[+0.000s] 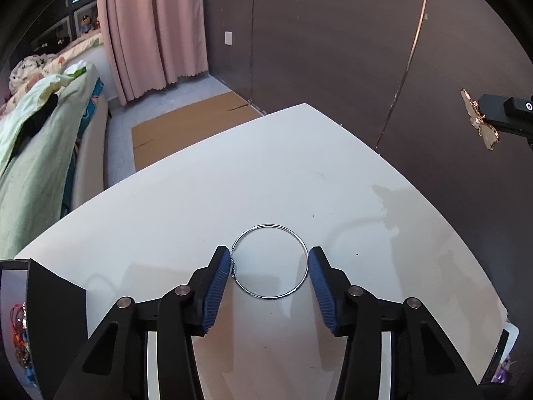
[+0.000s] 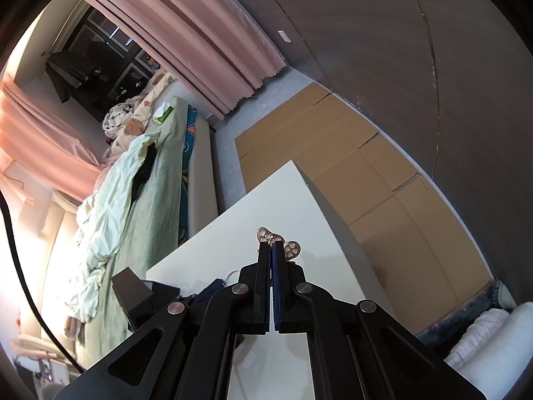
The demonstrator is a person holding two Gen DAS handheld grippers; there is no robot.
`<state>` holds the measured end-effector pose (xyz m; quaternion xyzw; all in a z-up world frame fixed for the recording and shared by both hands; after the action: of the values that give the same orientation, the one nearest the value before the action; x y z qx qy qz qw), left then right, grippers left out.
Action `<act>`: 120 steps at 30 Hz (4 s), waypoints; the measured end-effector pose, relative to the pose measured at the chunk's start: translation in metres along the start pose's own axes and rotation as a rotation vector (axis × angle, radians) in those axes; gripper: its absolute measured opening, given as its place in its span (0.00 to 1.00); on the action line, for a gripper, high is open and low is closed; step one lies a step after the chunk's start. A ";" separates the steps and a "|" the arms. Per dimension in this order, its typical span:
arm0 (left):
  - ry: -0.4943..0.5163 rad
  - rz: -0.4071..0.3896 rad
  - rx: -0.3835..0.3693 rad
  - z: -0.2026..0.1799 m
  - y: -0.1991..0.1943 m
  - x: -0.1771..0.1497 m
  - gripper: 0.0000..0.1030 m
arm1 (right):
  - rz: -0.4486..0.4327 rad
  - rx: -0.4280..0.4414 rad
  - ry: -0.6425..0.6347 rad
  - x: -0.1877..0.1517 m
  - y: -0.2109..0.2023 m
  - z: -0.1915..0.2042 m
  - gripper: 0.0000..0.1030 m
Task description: Organize jewelry
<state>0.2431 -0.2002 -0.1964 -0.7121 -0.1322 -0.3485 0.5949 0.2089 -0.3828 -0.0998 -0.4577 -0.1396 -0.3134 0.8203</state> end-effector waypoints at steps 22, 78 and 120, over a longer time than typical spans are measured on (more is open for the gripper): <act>-0.165 -0.155 -0.067 0.048 -0.103 0.019 0.48 | -0.047 0.093 -0.077 -0.019 -0.011 0.039 0.02; -0.655 -0.306 0.053 0.246 -0.238 -0.057 1.00 | 0.063 0.276 -0.401 -0.120 0.096 0.235 0.04; -0.361 -0.358 0.207 0.129 -0.295 -0.063 1.00 | -0.031 0.120 -0.473 -0.112 -0.047 0.169 0.95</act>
<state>0.0630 0.0107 -0.0215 -0.6634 -0.3948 -0.3001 0.5603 0.1033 -0.2161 -0.0350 -0.4667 -0.3533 -0.2014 0.7854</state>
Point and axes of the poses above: each gripper's, at about its wrist camera, not at the fingertips, and y roughly the way its jaws point, z to its left, x to its top, the point moved 3 cm from there along y, roughly the way its jaws point, and after that the axes turned 4 degrees about -z, right-handed, at the moved point
